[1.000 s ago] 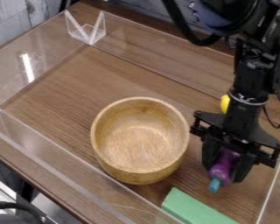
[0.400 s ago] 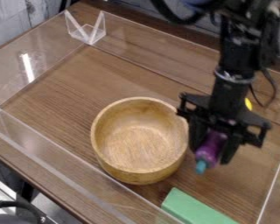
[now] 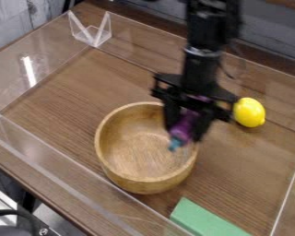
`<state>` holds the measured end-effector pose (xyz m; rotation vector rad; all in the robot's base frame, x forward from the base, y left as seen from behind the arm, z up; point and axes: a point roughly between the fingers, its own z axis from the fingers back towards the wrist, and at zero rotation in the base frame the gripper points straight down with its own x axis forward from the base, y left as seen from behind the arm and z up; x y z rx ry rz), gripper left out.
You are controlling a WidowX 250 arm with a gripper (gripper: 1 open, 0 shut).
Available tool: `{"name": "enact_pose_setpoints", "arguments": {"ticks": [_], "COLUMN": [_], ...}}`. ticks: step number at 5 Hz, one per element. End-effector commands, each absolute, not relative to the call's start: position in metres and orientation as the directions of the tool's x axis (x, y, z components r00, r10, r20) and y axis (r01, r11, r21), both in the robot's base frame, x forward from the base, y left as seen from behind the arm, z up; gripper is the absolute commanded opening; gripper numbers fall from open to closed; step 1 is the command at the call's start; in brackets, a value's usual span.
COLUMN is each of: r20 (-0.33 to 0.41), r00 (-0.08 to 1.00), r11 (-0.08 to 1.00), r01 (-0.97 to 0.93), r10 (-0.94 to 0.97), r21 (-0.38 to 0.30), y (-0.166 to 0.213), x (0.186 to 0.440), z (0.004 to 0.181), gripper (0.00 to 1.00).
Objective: Put the purple eggplant in the brown bowl
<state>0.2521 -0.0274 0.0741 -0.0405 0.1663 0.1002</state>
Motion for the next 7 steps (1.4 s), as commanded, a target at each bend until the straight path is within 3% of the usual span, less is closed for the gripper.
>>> {"name": "enact_pose_setpoints", "arguments": {"ticks": [1,5,7], "r20": [-0.103,-0.113,-0.116], "r00": [0.991,0.99,0.99], "r11": [0.996,0.996,0.996], "r01": [-0.089,-0.083,-0.087], "r10": [0.085,0.081,0.085], "r21": [-0.032,-0.015,-0.015], "y": [-0.005,-0.006,-0.007], "x": [0.25,0.233,0.231], "z": [0.087,0.063,0.061], "gripper": [0.0,0.0,0.0]}}
